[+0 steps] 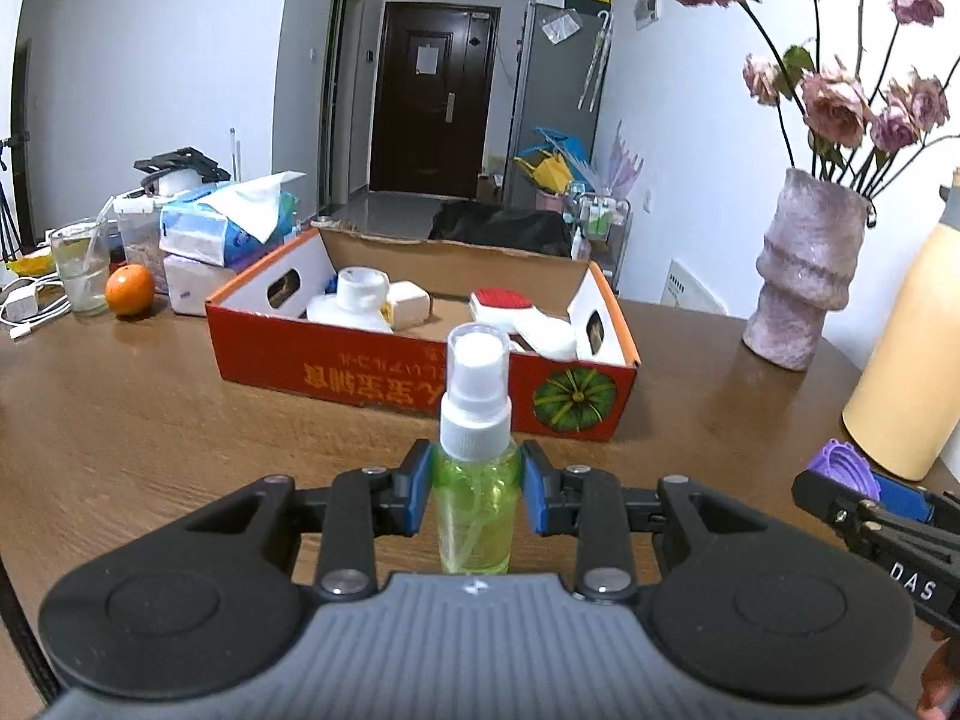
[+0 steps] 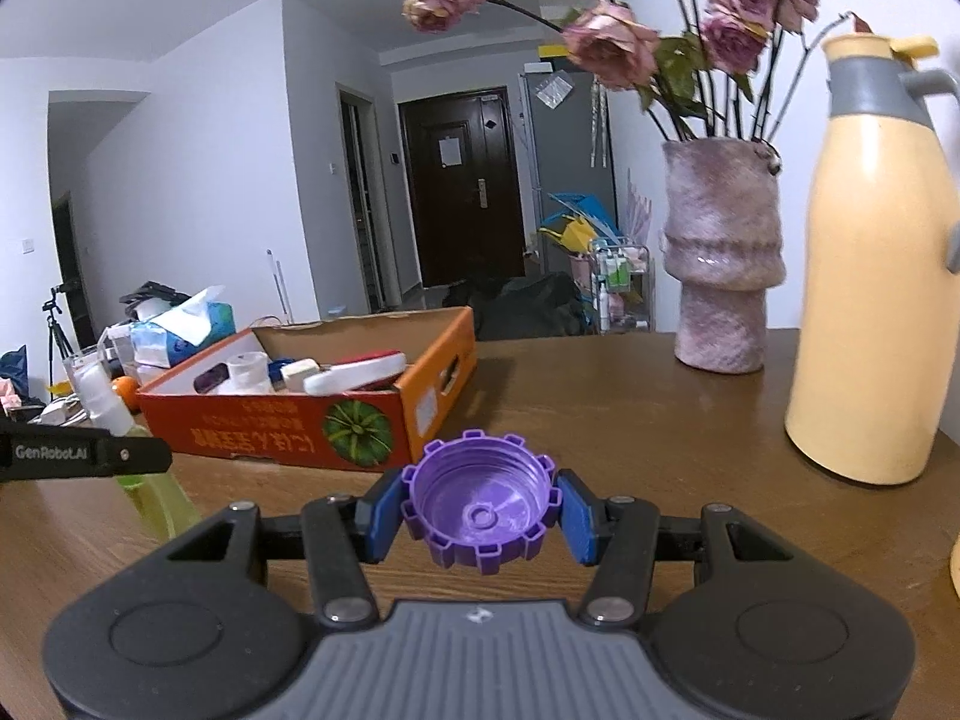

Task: Organize rigid objects
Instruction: 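Carry the green spray bottle and purple cap over the cardboard box with both tools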

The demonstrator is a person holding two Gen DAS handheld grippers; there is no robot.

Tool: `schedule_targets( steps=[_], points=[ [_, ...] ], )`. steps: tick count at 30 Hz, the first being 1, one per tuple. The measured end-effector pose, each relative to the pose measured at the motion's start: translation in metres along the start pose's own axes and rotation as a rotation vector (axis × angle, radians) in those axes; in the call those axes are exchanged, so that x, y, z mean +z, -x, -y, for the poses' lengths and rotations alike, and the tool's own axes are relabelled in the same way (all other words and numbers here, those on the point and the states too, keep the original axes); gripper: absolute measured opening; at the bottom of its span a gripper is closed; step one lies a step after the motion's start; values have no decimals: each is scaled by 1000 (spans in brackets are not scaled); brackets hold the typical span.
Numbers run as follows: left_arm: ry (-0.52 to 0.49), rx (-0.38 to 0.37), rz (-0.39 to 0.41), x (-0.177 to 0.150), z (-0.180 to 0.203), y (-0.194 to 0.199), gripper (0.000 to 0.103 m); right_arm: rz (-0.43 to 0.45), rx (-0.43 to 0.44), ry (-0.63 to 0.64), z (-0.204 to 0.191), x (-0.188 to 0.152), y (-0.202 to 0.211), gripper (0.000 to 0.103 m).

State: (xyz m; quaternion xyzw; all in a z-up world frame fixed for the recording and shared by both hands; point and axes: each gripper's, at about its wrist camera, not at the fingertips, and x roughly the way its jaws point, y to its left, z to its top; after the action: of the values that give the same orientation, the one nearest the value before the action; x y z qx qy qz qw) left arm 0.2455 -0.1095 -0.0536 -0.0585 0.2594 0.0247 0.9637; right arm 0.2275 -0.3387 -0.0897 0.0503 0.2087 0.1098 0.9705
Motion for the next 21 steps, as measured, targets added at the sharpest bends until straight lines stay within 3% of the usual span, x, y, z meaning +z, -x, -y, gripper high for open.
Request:
schedule_targets(
  steps=[21],
  points=[
    [69,-16,90,47,-51,-12,32,53,10,19,-69,31,-38,53]
  ],
)
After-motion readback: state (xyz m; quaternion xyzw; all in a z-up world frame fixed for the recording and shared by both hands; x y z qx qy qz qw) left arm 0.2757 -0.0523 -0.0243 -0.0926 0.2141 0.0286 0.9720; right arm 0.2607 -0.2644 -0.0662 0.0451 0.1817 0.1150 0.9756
